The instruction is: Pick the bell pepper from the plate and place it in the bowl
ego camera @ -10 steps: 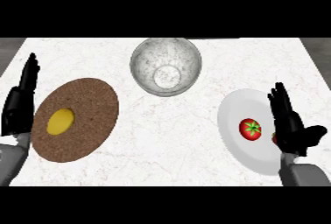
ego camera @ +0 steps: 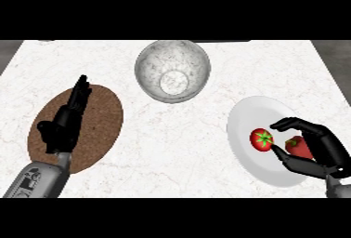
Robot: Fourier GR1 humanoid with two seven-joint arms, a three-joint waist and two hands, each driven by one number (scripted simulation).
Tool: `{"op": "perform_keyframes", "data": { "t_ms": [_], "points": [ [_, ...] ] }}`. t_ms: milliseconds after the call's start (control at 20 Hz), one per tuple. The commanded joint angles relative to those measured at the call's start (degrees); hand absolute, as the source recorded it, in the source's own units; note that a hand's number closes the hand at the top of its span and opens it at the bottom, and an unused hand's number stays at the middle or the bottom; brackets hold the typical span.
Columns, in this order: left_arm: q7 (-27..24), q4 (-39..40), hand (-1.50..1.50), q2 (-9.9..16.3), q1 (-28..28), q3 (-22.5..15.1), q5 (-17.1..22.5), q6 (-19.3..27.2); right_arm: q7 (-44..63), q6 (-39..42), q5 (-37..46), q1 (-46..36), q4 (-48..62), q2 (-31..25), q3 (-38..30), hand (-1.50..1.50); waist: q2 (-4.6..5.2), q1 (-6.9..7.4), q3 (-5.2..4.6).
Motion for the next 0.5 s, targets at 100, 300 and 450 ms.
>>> {"op": "perform_keyframes", "data": {
  "t_ms": [100,300,450],
  "points": [
    [-0.6,-0.5,0.0,-5.0,3.3,-2.9,1.4,-0.7,-19.6,16.4,-13.4,8.7,3.3,0.1,-5.5,-1.5,0.39,-0.05,0.15],
    [4.4,-5.1,0.0,-3.7,2.7,-2.8,2.0,-1.3,-32.9,22.6,-11.7,11.8,8.7,-4.8,-11.2,-1.5,0.29,1.11,0.12],
    [3.9,-4.6,0.0,-4.8,2.6,-3.2,0.4,-1.2,-25.4,22.1,-16.6,9.9,6.1,-10.7,-17.2,-1.5,0.36,1.21,-0.04]
  ]
}}
